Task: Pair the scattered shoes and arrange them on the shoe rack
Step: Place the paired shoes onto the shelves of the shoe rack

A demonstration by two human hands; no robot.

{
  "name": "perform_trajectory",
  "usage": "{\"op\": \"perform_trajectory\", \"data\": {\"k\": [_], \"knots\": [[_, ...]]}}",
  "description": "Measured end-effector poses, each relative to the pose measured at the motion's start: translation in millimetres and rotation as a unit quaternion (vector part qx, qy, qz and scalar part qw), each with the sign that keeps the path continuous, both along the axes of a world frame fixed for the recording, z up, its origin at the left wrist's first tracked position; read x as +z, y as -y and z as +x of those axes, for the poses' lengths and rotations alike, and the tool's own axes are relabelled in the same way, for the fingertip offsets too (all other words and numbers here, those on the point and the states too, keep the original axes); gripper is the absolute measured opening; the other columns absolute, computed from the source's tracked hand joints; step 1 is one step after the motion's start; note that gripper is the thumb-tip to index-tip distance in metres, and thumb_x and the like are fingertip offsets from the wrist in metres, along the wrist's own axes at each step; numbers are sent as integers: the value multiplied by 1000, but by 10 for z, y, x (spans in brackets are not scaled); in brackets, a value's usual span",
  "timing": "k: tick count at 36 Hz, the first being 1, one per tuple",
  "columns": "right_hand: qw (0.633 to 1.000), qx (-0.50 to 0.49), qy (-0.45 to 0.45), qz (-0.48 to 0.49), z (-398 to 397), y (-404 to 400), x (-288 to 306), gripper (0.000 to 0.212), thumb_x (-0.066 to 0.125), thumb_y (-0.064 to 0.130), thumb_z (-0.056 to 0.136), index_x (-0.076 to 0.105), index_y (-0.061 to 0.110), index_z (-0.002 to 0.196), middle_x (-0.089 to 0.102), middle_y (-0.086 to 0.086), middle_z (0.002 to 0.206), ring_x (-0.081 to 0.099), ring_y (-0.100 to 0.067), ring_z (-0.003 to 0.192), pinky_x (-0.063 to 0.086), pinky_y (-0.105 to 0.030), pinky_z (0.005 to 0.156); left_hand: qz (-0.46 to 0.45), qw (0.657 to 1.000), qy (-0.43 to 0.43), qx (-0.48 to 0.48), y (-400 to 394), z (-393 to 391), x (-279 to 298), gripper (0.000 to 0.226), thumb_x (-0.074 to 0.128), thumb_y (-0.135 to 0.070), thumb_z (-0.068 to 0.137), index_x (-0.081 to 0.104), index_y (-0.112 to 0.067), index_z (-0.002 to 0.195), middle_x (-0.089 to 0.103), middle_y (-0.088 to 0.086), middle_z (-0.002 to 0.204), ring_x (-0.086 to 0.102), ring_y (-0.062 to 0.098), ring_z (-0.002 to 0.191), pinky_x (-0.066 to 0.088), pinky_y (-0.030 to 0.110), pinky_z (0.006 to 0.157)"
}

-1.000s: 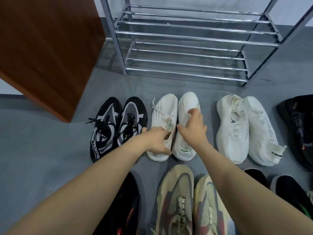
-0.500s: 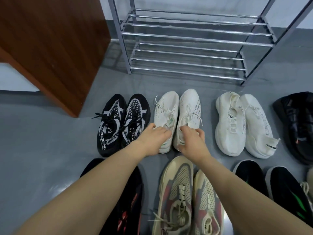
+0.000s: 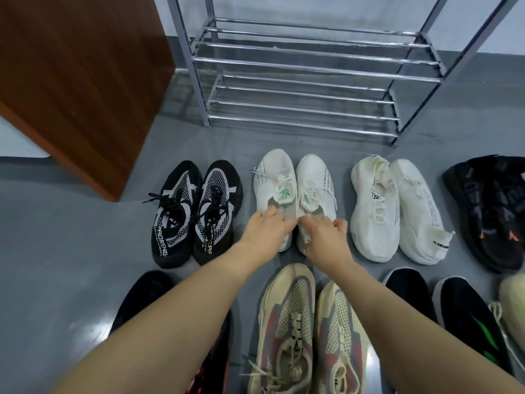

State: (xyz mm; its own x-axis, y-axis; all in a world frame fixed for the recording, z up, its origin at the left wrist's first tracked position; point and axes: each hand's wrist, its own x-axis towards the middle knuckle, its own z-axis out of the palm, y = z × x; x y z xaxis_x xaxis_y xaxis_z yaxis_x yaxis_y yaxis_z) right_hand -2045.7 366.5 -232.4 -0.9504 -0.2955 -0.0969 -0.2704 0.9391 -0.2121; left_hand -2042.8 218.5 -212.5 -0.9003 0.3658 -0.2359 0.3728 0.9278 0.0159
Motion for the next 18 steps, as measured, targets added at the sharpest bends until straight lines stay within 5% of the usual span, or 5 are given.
{"op": "perform_trajectory", "data": {"k": [6,11,14,18], "knots": [[1000,4,7,8,-8,24,-23,41,51,5,72,54,21,109,51,4,98,43,-19,95,8,-28,70,10,1000,-8,16,27,48,-22,53,53,-1,83,39,-20,130,50,5,121,38,26,118,31,33,92],[1000,-24,-2,-5,-21,83,-67,24,54,14,75,57,18,98,49,3,96,44,-21,93,11,-30,75,19,1000,-6,11,60,66,-8,48,52,-2,82,42,-21,125,50,3,118,39,26,116,30,33,90],[998,-46,-36,-19,-62,132,-47,20,46,28,71,57,14,79,48,2,89,45,-24,90,16,-32,81,27,1000,-6,-2,68,20,25,42,57,-18,83,44,-18,123,47,3,121,38,26,116,29,34,93],[995,-80,-40,-42,-184,164,74,34,43,36,71,63,13,86,54,-2,96,47,-26,96,19,-35,88,30,999,-11,-43,147,-52,79,45,52,-38,86,47,-13,122,46,6,122,38,27,117,28,36,95]]}}
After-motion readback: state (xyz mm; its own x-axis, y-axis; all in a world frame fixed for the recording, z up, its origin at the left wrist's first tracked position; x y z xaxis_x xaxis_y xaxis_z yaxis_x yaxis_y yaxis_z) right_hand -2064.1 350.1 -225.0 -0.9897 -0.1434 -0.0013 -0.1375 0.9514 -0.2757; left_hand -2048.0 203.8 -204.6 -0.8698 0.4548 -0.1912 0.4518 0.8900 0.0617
